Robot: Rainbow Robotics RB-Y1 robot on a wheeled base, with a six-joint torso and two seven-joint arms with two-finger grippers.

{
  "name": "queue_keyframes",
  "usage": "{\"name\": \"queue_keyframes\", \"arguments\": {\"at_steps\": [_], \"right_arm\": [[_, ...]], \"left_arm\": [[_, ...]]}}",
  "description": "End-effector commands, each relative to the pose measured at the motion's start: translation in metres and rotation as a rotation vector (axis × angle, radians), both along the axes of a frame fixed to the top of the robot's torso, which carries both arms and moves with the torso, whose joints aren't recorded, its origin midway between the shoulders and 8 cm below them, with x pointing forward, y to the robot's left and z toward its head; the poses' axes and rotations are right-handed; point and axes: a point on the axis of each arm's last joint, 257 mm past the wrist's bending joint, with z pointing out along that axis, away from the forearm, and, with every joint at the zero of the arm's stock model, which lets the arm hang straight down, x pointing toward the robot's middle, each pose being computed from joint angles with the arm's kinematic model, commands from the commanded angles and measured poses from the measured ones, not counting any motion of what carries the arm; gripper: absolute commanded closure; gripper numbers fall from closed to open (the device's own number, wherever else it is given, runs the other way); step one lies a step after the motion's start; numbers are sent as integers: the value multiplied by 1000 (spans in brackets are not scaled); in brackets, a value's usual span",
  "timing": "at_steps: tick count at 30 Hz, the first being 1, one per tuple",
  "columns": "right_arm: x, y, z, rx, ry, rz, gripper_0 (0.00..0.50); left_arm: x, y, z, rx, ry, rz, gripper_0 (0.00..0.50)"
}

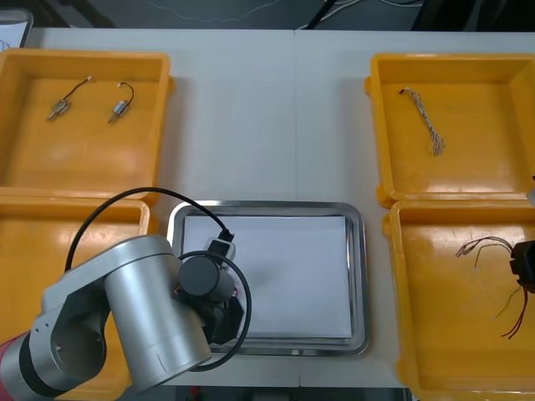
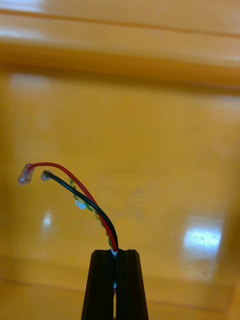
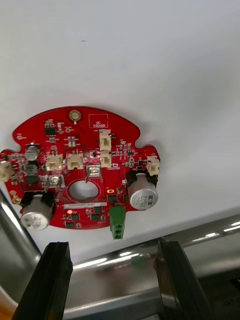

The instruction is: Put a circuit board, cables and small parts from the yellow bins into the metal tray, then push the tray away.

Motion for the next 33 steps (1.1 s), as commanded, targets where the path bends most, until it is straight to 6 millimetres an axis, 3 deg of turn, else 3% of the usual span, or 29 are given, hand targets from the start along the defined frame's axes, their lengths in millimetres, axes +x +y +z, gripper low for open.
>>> {"name": "queue_keyframes", "arguments": {"at_steps": [1, 13, 17, 25, 33], "right_arm": [[12, 14, 28, -1, -83, 73, 500], [9, 29, 65, -187, -140, 280, 500], [5, 41, 66, -222, -135, 356, 500], [2, 90, 72, -186, -144, 550, 500], [3, 144, 71, -215, -149, 747, 500]], "left_arm": [[12, 3, 40, -28, -45, -50, 0], [41, 31, 83, -85, -92, 4, 0], [51, 46, 102, -112, -112, 36, 0], [68, 101, 137, -84, -160, 141, 0], [85, 140, 172, -100, -230, 221, 0]]}}
